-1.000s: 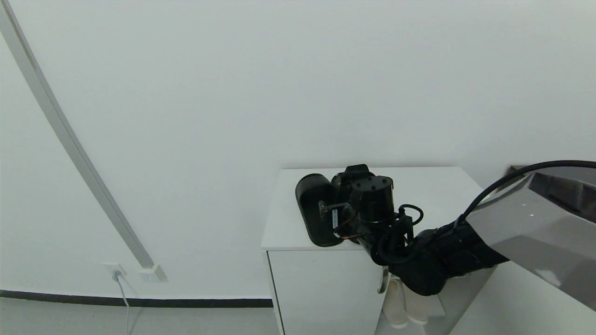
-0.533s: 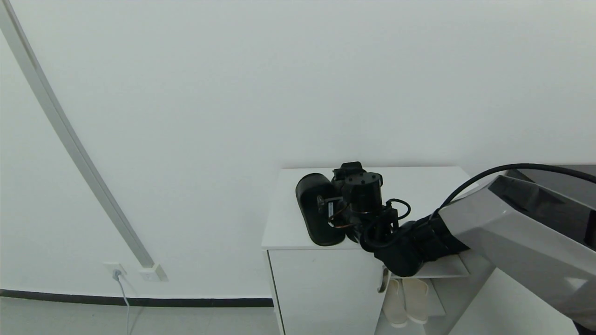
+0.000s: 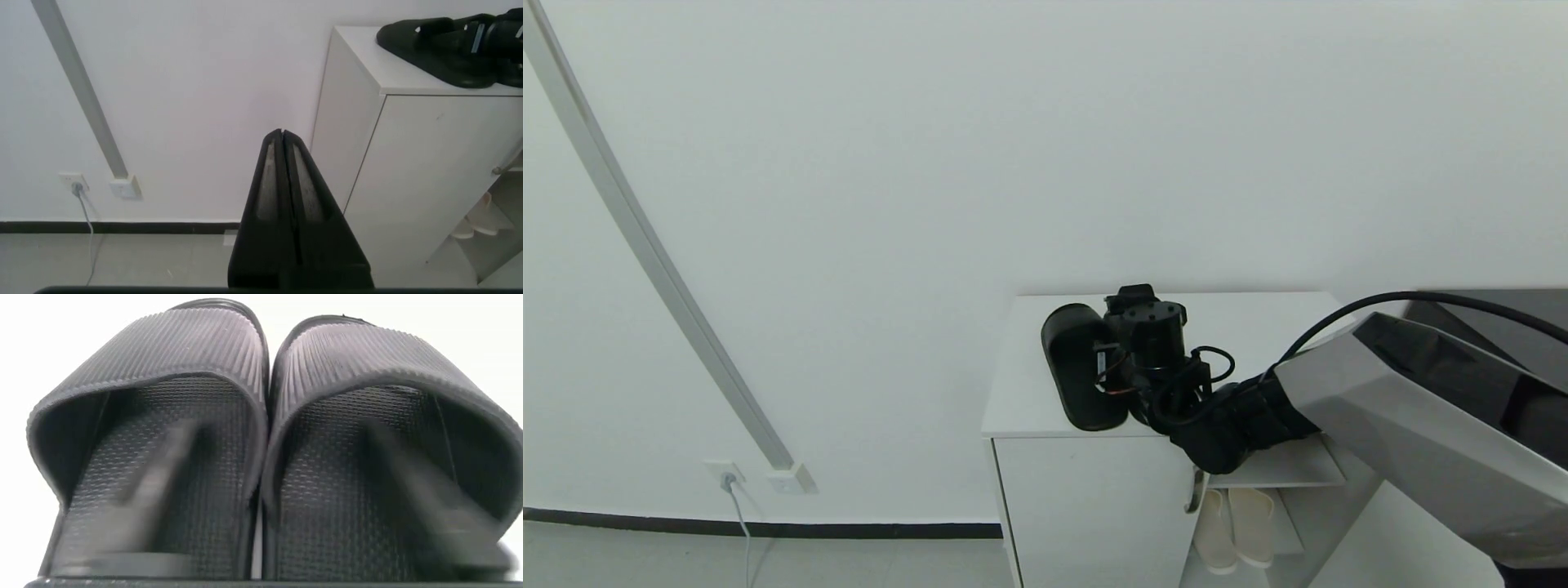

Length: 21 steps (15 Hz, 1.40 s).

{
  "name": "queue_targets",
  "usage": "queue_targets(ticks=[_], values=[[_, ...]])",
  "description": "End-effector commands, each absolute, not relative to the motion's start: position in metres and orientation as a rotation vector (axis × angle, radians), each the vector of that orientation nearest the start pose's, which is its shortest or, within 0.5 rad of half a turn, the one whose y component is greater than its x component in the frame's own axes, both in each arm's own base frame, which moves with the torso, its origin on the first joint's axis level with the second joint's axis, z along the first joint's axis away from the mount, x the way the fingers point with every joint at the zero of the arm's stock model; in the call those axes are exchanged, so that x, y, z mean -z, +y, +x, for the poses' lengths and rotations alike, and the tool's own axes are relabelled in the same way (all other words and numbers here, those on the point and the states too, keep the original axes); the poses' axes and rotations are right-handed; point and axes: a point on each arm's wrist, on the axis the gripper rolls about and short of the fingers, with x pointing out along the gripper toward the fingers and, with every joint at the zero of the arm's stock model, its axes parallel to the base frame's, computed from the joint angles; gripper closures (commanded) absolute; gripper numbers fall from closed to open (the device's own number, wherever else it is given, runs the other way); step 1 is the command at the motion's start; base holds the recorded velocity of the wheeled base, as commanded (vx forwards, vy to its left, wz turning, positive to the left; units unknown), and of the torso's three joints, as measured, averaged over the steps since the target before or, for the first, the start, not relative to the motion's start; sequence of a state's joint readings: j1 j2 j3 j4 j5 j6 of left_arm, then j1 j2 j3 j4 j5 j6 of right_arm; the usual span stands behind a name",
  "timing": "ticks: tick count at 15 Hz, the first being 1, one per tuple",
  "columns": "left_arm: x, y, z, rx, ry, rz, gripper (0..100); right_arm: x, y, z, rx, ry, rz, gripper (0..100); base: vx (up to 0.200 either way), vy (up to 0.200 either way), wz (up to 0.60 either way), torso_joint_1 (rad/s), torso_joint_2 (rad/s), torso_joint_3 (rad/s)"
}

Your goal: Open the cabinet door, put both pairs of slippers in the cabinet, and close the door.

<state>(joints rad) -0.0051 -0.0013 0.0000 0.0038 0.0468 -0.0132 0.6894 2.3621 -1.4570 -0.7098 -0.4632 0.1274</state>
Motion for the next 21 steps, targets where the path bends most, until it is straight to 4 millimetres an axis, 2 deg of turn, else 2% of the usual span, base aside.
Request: queue_targets(ticks=[1, 6, 8, 12, 15, 16, 17, 21], values=[[-0.075, 0.001, -0.023, -0.043, 0.004, -0.014, 100, -0.100, 0.298, 0.376, -0.218, 0.180, 0.018, 100, 0.000, 0.000, 0.00, 0.000, 0.00, 0.000], [-0.075, 0.001, -0.023, -0.043, 0.004, -0.015, 100, -0.105, 0.300, 0.375, -0.221, 0.170, 0.023, 100, 0.000, 0.000, 0.00, 0.000, 0.00, 0.000], [-0.075, 0.001, -0.023, -0.043, 0.003, -0.017, 100, -0.113, 0.298, 0.373, -0.221, 0.157, 0.033, 100, 0.000, 0.000, 0.00, 0.000, 0.00, 0.000], [-0.075, 0.001, -0.023, -0.043, 0.004, -0.017, 100, -0.130, 0.281, 0.352, -0.224, 0.166, 0.027, 100, 0.000, 0.000, 0.00, 0.000, 0.00, 0.000], [-0.075, 0.001, -0.023, -0.045, 0.003, -0.017, 100, -0.150, 0.260, 0.310, -0.304, 0.162, 0.037, 100, 0.000, 0.000, 0.00, 0.000, 0.00, 0.000], [-0.076, 0.001, -0.023, -0.043, 0.001, -0.017, 100, -0.153, 0.255, 0.303, -0.316, 0.160, 0.039, 100, 0.000, 0.000, 0.00, 0.000, 0.00, 0.000], [-0.075, 0.001, -0.023, -0.043, 0.003, -0.017, 100, -0.157, 0.240, 0.282, -0.348, 0.162, 0.042, 100, 0.000, 0.000, 0.00, 0.000, 0.00, 0.000], [-0.076, 0.001, -0.023, -0.043, 0.001, -0.017, 100, -0.165, 0.208, 0.228, -0.459, 0.166, 0.047, 100, 0.000, 0.000, 0.00, 0.000, 0.00, 0.000]])
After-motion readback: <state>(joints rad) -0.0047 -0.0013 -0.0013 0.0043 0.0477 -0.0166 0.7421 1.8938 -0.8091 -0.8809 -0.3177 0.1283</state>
